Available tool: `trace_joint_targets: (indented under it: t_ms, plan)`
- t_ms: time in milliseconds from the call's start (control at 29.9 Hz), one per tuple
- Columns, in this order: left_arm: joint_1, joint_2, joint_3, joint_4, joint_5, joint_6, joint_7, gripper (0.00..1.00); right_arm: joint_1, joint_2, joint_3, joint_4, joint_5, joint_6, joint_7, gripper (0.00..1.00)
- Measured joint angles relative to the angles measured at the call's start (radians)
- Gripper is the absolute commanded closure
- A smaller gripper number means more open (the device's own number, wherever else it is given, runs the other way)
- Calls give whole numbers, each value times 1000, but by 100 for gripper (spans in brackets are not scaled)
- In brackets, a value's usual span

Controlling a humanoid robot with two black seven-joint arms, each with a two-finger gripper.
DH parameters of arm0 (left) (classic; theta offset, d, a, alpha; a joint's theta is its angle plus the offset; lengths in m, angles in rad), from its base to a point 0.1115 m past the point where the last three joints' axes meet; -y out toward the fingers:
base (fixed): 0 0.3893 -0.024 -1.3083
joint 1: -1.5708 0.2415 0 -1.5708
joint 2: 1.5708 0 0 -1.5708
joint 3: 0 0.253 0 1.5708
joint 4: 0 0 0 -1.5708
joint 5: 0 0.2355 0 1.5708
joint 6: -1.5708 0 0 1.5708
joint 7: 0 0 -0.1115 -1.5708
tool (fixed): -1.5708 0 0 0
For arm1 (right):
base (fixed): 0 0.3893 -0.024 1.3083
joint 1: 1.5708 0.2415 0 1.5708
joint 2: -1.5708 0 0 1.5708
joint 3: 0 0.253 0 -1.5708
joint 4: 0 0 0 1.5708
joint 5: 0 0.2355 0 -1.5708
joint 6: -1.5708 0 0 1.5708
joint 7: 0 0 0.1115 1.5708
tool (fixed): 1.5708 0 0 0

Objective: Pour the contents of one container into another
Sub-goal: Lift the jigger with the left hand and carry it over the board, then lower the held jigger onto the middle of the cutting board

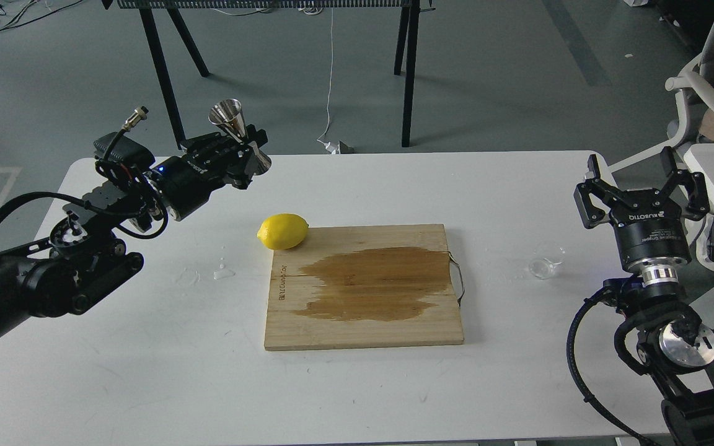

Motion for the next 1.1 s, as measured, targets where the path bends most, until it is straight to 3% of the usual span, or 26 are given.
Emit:
trace_joint_targets:
  t_ms: [201, 502, 1104]
  plan:
    - [-24, -209, 37, 11, 16, -2, 0, 91, -1, -15, -14, -1, 0, 0, 0, 1]
    - [66, -417, 60, 131, 112, 8, 0, 91, -4, -62, -9, 0, 6, 0, 0, 1]
    - [140, -441, 108, 292, 142, 77, 0, 89, -23, -54, -12, 0, 6, 0, 2, 1]
